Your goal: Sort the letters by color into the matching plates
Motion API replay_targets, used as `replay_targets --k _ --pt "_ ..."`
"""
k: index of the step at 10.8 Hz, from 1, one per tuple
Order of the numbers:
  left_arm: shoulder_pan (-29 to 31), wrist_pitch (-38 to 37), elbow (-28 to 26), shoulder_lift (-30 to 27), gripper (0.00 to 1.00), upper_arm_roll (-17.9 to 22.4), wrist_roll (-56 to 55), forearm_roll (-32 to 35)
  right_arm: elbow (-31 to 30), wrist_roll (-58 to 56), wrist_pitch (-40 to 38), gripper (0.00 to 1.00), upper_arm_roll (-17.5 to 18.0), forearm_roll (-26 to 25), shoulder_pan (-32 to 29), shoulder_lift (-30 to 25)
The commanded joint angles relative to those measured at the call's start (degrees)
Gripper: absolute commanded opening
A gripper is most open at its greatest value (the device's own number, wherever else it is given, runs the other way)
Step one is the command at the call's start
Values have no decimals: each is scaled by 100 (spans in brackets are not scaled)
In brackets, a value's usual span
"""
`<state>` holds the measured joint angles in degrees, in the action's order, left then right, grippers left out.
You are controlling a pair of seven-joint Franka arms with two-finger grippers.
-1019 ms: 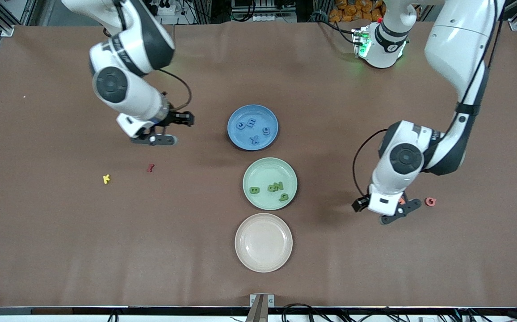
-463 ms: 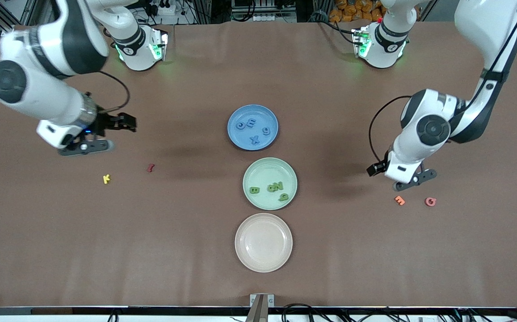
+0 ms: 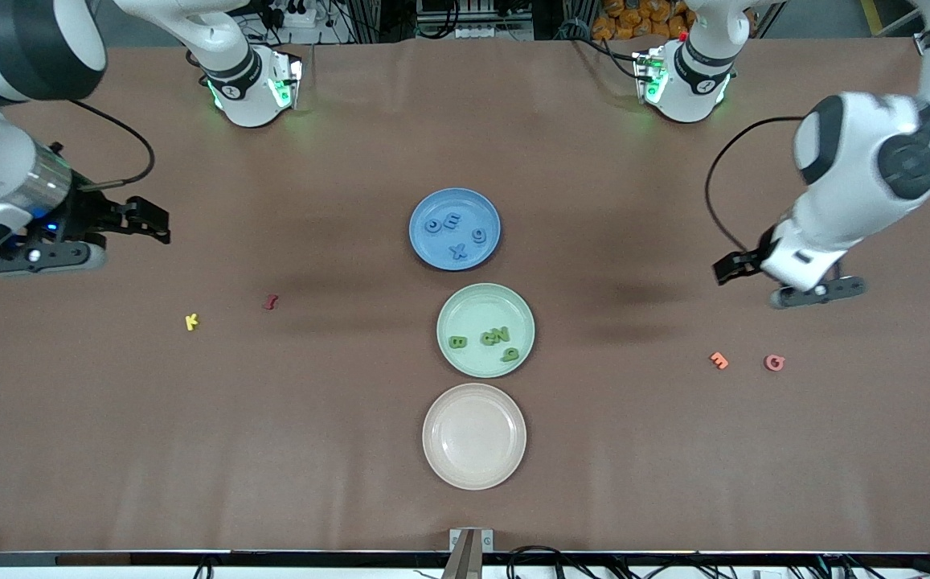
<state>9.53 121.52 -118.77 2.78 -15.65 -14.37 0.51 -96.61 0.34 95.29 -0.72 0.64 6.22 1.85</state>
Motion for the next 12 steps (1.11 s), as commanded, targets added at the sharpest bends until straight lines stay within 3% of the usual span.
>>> replay_targets --k 1,3,4,5,12 --pt "-145 -978 1238 -94 100 273 451 -191 633 -51 -239 100 -198 -125 -33 17" --pt "-363 -1488 1837 -102 100 413 943 -121 967 -60 -239 100 -419 -134 2 17" --pt "-582 -1691 2057 -129 100 693 971 -121 1081 -60 -256 100 -420 -169 11 9" --pt "-715 -1832 2138 -198 100 843 1154 -121 1135 -60 -465 100 -420 -230 19 8" --pt "-760 -2150 2306 -313 100 845 1367 -103 1030 -60 -739 100 -394 -117 151 -80"
